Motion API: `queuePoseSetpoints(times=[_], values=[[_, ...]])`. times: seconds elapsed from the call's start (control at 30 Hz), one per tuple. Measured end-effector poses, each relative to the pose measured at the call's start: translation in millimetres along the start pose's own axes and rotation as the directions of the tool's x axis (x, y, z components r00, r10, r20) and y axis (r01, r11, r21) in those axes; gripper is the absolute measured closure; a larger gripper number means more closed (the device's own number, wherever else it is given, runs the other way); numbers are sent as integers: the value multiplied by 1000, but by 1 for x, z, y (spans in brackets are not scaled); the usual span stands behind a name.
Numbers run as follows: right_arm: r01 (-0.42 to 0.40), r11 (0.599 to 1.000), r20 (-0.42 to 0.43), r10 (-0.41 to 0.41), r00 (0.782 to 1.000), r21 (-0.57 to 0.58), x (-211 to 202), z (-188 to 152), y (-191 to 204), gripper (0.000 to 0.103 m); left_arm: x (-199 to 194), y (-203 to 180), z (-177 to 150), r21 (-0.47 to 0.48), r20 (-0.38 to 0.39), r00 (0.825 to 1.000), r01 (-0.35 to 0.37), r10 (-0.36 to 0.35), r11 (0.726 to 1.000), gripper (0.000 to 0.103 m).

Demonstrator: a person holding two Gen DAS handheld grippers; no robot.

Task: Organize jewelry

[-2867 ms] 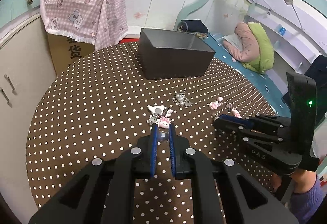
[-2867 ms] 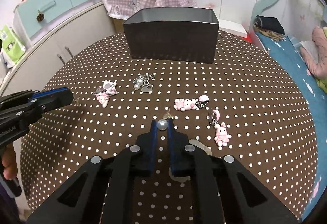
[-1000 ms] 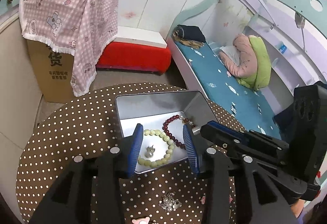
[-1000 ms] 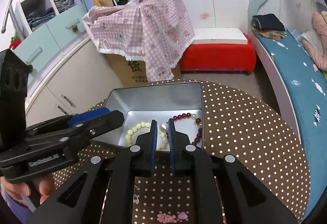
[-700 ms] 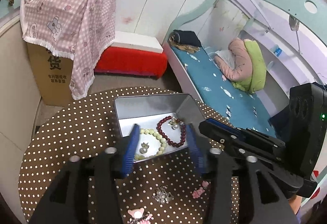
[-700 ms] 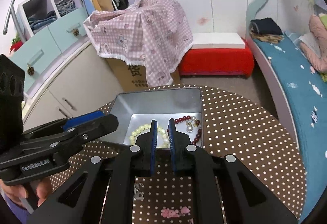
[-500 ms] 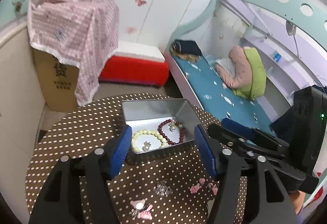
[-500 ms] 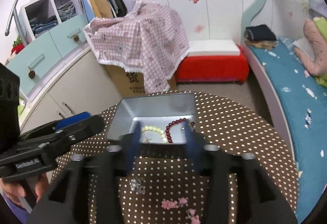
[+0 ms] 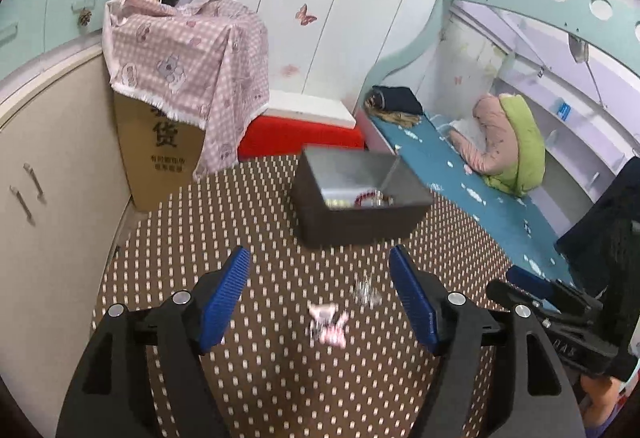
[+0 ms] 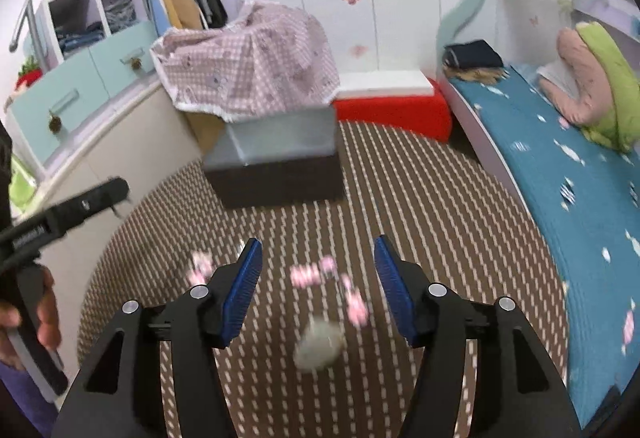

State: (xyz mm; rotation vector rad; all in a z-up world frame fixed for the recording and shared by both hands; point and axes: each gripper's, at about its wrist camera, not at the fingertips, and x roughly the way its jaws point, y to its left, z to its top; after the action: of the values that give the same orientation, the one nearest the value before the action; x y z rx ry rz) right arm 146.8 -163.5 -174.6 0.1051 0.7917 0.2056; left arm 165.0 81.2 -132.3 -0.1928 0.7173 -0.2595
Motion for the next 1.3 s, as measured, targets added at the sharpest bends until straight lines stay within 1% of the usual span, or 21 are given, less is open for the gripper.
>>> queuePoseSetpoints(times=[0.2, 0.37, 0.47, 0.5, 0.53, 0.57, 0.6, 0.67, 0.87, 1.0, 1.3], values=[[6, 1000, -65, -4, 998, 28, 15, -38, 3, 46, 6, 1, -30, 3, -52, 999, 0, 1, 1000, 33], [-2, 1000, -102, 3, 995, 14, 31, -49, 14, 46, 14, 0, -51, 14, -98, 995, -13, 15, 1000, 33], [3, 1000, -102, -3, 995, -1, 37, -52, 16, 48, 18, 0, -60, 20, -113, 993, -23, 25, 1000, 33], [7, 1000, -111, -7, 994, -4, 40, -53, 15, 52, 19, 0, -62, 21, -115, 993, -26, 28, 999, 33], [-2, 1000, -103, 2, 995, 0, 39, -52, 14, 53, 21, 0, -64, 24, -119, 992, -28, 31, 999, 33], [1, 1000, -106, -1, 994, -7, 40, -51, 14, 62, 24, -1, -66, 28, -126, 991, -31, 34, 999, 33], [5, 1000, -112, -7, 994, -16, 41, -50, 13, 67, 25, -2, -67, 30, -129, 991, -33, 37, 999, 33], [8, 999, -118, -12, 993, -34, 41, -50, 13, 74, 29, -2, -68, 35, -133, 990, -40, 45, 999, 33], [-32, 999, -123, 28, 992, -35, 40, -49, 6, 74, 36, 7, -61, 12, -133, 989, -62, 63, 998, 33], [-38, 999, -123, 33, 992, -39, 40, -47, 0, 74, 45, 14, -55, 10, -148, 985, -87, 88, 996, 33], [-52, 998, -129, 47, 990, -35, 46, -39, -2, 74, 71, 15, -38, 5, -167, 983, -81, 81, 997, 33]])
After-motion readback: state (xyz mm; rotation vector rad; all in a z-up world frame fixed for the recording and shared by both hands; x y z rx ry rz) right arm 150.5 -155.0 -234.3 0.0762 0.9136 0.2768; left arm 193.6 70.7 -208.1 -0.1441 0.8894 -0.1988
